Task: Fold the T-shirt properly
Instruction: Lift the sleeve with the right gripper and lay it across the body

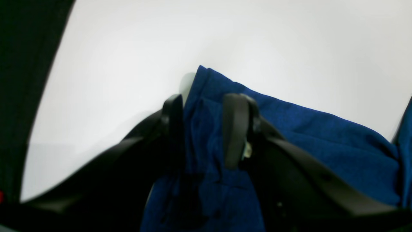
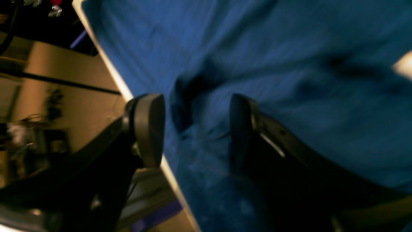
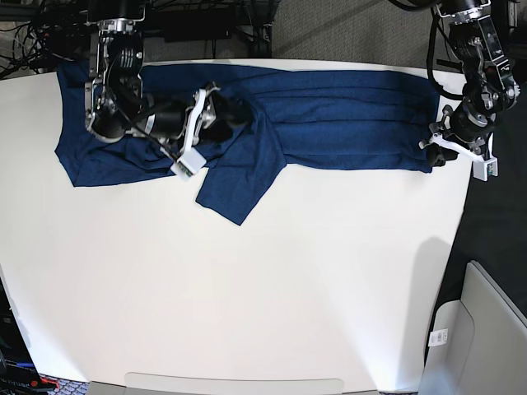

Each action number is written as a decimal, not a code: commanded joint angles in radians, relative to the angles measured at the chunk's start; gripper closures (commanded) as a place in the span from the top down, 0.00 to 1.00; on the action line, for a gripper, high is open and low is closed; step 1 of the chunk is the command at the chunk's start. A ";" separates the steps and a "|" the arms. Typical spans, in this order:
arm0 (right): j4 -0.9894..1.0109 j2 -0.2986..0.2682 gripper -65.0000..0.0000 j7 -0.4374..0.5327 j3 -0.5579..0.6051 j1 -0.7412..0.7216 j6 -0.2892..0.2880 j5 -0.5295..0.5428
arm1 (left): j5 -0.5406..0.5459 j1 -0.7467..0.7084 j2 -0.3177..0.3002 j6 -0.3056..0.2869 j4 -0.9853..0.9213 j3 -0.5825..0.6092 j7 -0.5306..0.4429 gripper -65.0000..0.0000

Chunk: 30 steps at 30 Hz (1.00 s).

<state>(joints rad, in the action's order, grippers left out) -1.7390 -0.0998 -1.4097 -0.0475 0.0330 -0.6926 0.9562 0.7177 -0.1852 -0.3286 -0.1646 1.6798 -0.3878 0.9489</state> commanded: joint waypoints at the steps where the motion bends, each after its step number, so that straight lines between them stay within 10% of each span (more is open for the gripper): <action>1: -0.019 -0.004 0.49 0.013 -0.009 -0.025 -0.006 0.024 | 0.010 0.010 -0.013 -0.003 0.016 -0.003 -0.012 0.32; 8: 0.076 -0.002 0.46 0.060 -0.157 -0.206 -0.006 -0.107 | 0.010 0.010 -0.007 -0.005 0.016 -0.007 -0.009 0.32; 21: 0.324 0.041 0.46 0.194 -0.015 -0.405 -0.006 -0.538 | 0.010 0.011 -0.007 -0.005 0.018 -0.009 -0.011 0.32; 30: 0.517 0.068 0.46 0.240 -0.013 -0.405 -0.006 -0.596 | 0.012 0.013 -0.007 -0.005 0.018 -0.009 -0.012 0.32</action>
<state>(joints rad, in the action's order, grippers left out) -1.2209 -0.0303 -1.1374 -0.0631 -0.3656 -0.6998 0.3817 0.7181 -0.1802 -0.3183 -0.1650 1.6802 -0.3882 0.9596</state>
